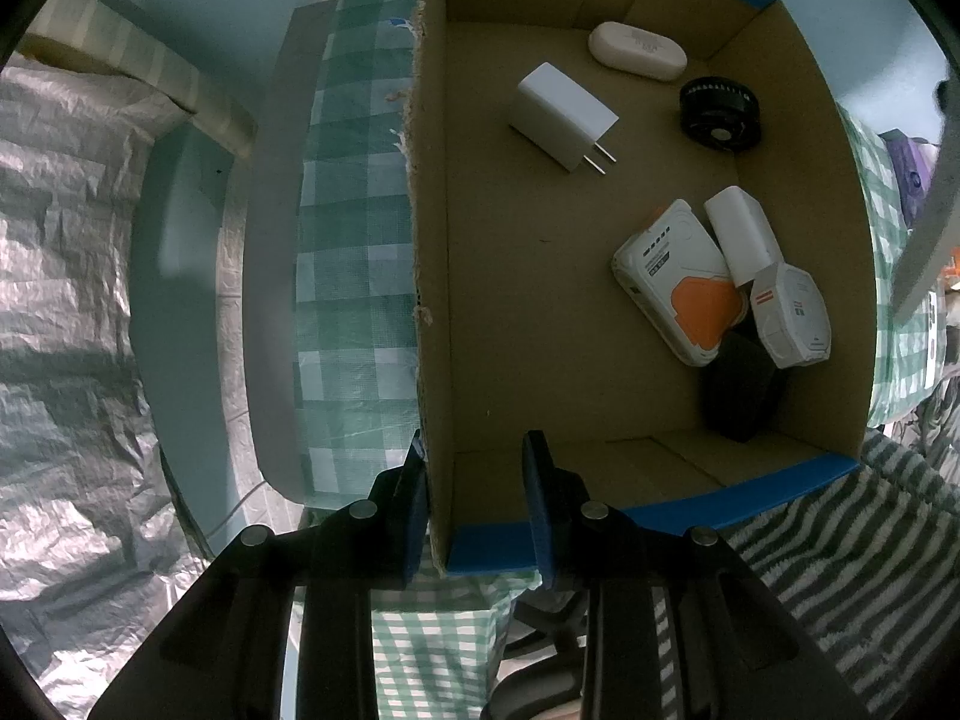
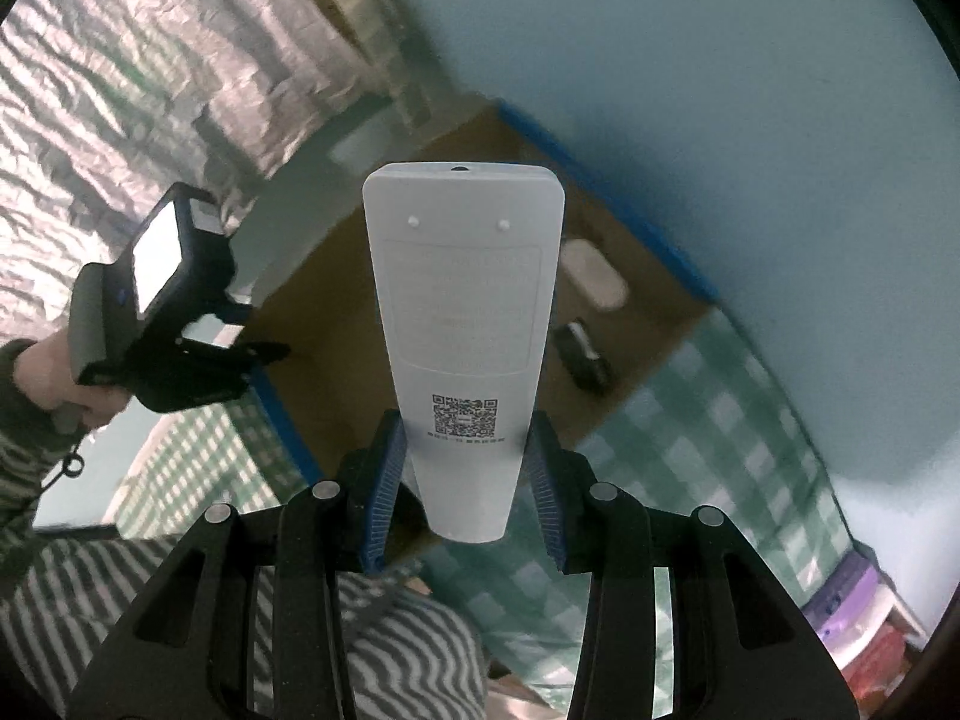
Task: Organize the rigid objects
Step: 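Lift the white remote with the right gripper and carry it over the box, then lower the remote into the box and open the right gripper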
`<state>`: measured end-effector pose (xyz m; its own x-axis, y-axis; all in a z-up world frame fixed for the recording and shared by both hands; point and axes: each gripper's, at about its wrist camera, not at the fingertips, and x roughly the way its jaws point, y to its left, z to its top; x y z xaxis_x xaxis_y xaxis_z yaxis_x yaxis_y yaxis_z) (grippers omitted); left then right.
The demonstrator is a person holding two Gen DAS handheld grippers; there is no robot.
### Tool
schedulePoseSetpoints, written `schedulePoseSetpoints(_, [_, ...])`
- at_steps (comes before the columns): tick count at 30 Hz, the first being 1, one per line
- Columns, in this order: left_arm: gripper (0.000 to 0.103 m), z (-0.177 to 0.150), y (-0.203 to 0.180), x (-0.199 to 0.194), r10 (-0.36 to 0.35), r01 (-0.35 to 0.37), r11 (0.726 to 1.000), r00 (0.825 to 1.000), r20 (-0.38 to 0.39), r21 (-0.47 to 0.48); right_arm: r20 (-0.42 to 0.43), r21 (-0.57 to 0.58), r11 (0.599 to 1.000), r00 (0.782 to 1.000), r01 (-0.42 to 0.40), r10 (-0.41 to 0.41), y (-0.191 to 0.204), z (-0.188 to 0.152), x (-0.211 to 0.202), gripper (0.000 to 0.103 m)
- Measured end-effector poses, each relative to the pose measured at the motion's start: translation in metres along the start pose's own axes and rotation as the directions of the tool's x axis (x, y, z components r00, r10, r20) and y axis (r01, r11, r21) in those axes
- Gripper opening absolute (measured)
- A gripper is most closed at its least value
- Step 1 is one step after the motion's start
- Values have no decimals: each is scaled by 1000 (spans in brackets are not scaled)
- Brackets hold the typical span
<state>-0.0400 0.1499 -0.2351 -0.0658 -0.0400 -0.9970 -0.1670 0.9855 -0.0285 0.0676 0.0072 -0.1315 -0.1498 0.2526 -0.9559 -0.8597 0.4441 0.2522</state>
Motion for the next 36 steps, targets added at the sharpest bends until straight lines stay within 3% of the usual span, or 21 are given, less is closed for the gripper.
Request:
schedulePoseSetpoints(5, [28, 0, -1, 0, -4, 4, 1000, 1000, 0, -2, -61, 28, 999, 998, -34, 36, 4, 10, 37, 39])
schedulePoseSetpoints(11, [28, -1, -1, -2, -8, 8, 1000, 1000, 2, -3, -126, 67, 998, 992, -4, 13, -3, 11, 80, 39])
schedulePoseSetpoints(19, [28, -3, -1, -3, -10, 10, 1000, 1000, 2, 0, -145, 117, 993, 989, 3, 14, -10, 11, 105, 40])
schedulePoseSetpoints(32, [28, -2, -2, -4, -9, 9, 1000, 1000, 5, -1, -96, 152, 988, 995, 39, -25, -14, 7, 100, 39])
schedulePoseSetpoints(36, [30, -3, -5, -9, -2, 2, 1000, 1000, 20, -4, -57, 180, 981, 996, 72, -63, -19, 3, 88, 49])
